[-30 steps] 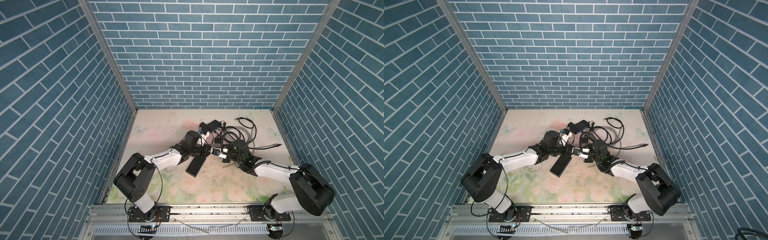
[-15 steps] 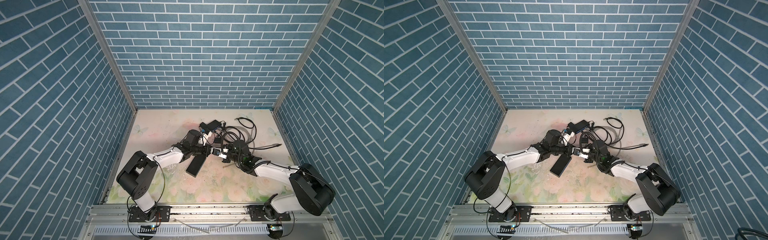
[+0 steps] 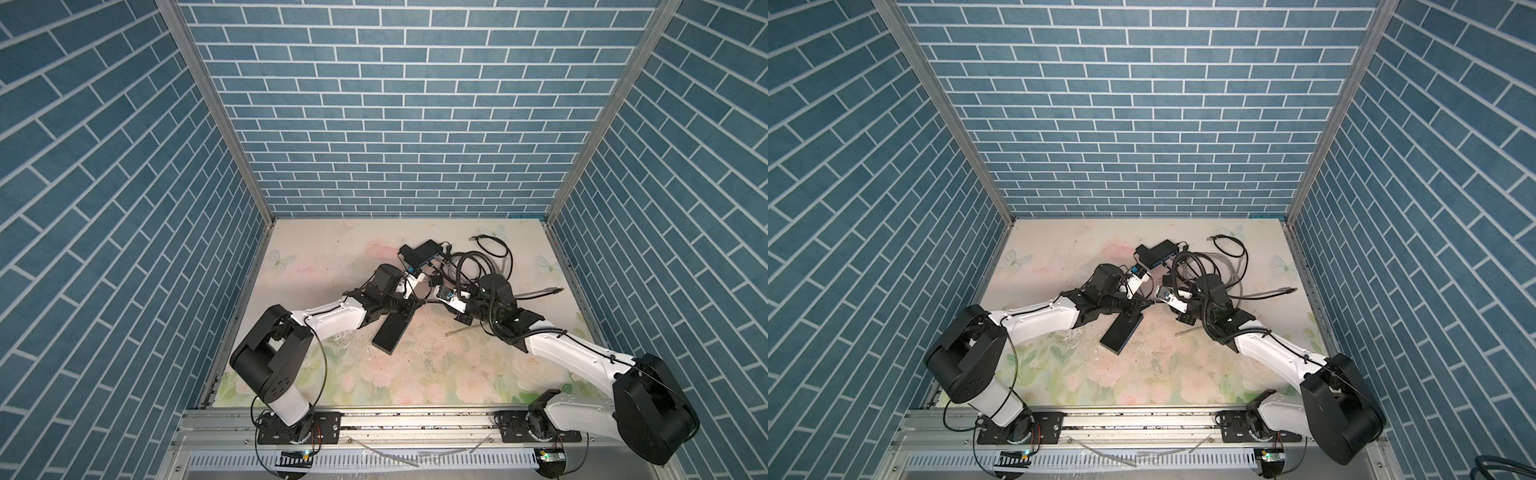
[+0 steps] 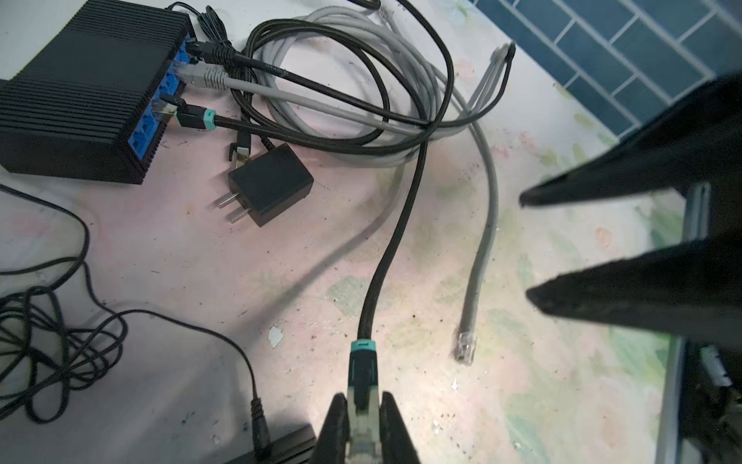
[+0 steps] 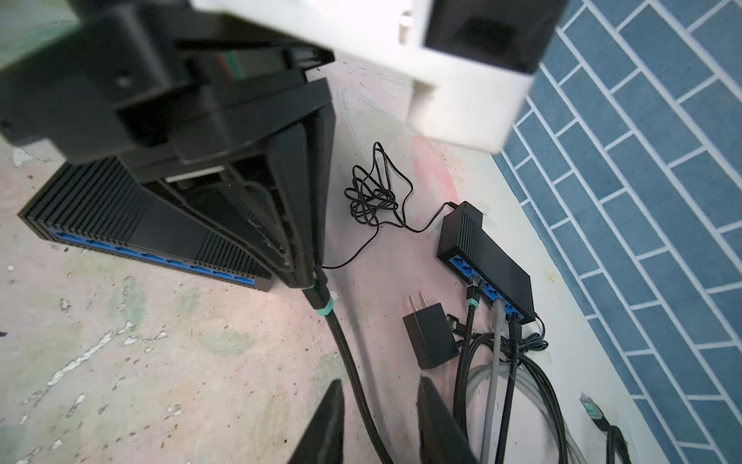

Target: Insert the plug into the switch port

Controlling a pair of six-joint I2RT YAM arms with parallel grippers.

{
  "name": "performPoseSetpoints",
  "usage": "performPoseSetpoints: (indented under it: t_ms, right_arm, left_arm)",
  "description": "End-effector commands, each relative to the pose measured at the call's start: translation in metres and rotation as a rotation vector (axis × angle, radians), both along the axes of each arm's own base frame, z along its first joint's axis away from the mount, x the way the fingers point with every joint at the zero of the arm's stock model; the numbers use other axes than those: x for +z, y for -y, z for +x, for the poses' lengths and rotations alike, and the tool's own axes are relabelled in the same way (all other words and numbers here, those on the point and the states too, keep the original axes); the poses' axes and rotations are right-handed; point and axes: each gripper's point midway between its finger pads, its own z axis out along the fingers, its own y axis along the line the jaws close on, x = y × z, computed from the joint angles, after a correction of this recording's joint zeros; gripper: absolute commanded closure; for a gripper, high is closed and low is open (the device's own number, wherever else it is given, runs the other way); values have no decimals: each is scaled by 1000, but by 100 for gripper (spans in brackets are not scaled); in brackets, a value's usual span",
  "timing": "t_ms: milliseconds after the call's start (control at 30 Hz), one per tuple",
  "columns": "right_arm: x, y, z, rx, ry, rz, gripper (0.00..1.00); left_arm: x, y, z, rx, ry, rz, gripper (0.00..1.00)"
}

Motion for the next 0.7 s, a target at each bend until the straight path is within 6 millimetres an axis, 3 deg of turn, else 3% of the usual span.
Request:
performPoseSetpoints:
  t_ms: [0,200,467,667]
  right_arm:
    - [-1,6,-5,-11,-111,-5,68]
    - [-10,14,-6,29,-205,-46,68]
    - [-10,4,-16,187,-251,-35,68]
    - [-16,-7,-19,285,-268,-30,68]
  left_arm:
    - [1,-7,-4,-49,124,90,100]
    - [-4,-7,-8,-126,241,185,100]
    - [-5,-3,-16,-232,365,208,100]
    - [2,1,-22,-313,557,179,100]
